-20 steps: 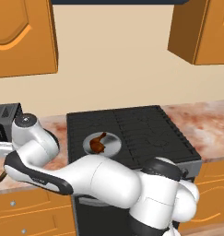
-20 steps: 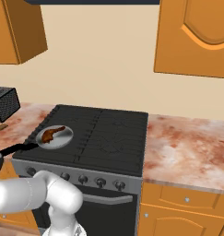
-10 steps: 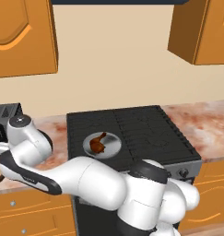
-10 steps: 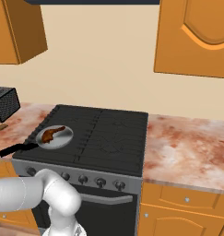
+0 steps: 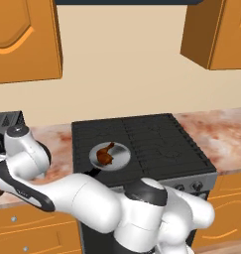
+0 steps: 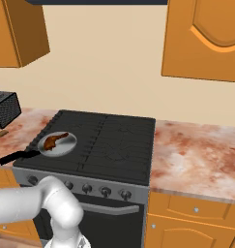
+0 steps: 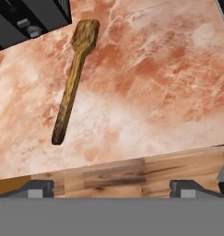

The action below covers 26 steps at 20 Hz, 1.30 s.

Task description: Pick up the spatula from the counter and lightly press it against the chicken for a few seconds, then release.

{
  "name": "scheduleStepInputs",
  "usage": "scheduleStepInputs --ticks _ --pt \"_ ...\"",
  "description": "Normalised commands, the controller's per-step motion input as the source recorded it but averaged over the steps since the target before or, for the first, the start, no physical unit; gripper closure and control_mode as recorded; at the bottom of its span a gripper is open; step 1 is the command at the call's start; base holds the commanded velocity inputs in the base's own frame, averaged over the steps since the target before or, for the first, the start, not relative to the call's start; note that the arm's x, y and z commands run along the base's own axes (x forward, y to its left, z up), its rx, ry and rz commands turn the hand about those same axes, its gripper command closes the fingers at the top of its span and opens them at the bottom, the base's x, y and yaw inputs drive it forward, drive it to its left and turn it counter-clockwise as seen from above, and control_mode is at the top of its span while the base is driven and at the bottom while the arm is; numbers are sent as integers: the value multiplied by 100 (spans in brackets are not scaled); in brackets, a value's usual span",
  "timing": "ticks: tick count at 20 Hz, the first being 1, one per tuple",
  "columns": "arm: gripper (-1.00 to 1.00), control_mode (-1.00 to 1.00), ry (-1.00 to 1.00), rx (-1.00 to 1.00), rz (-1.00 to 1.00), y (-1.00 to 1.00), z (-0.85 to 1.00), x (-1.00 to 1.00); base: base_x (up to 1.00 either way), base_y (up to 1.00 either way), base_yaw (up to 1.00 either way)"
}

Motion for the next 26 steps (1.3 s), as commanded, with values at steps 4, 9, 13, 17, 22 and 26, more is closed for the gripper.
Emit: scheduleStepInputs --ticks 4,9,13,17,22,26 --pt "-100 -100 3 0 -2 12 -16 7 0 0 0" --pt "-100 -100 3 0 -2 11 -17 10 0 0 0" --pt "-100 -100 1 0 -2 12 -14 14 0 0 0" --pt "-100 -100 0 0 -2 12 -11 14 0 0 0" --pt "-100 -100 1 0 -2 11 -14 12 0 0 0" --pt "-100 -100 2 0 -2 12 -18 11 0 0 0"
